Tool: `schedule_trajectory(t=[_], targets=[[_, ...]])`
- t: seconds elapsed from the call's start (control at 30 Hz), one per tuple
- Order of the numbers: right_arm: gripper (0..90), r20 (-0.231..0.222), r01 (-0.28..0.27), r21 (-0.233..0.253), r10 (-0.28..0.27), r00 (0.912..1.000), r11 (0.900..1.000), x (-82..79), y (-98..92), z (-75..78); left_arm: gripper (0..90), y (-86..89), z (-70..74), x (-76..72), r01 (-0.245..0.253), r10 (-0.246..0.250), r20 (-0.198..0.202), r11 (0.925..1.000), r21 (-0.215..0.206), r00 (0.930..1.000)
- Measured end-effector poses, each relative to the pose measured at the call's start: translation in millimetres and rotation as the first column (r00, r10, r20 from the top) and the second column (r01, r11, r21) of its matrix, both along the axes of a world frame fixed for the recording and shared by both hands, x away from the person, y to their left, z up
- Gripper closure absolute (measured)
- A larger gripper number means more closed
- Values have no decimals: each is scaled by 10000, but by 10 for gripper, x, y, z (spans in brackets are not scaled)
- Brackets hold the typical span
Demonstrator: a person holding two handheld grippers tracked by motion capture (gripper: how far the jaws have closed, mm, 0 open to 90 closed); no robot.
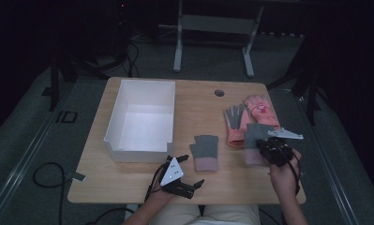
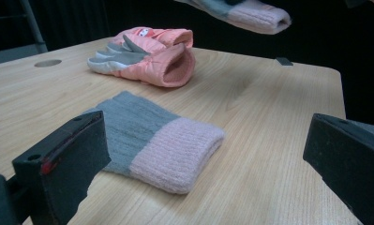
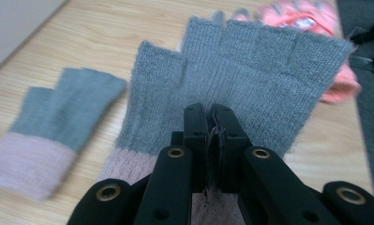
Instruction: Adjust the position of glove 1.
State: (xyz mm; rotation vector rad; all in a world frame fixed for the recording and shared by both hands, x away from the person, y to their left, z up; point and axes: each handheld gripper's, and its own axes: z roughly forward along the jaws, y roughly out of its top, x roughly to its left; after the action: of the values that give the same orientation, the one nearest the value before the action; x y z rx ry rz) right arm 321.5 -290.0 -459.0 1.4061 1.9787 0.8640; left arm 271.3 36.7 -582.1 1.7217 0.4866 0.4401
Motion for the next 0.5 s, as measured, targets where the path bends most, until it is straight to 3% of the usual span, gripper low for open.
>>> schedule_trajectory(t=[0.3, 0.5], targets=[[854, 72, -891, 189, 890, 9960, 9958, 99, 528, 44, 0, 12, 6, -16, 43, -43, 33, 9999, -96, 10000], [854, -73, -1364, 417, 1368, 9906, 9898, 151, 878, -8, 0, 7, 11, -31, 32, -31, 61, 9999, -105, 10000]])
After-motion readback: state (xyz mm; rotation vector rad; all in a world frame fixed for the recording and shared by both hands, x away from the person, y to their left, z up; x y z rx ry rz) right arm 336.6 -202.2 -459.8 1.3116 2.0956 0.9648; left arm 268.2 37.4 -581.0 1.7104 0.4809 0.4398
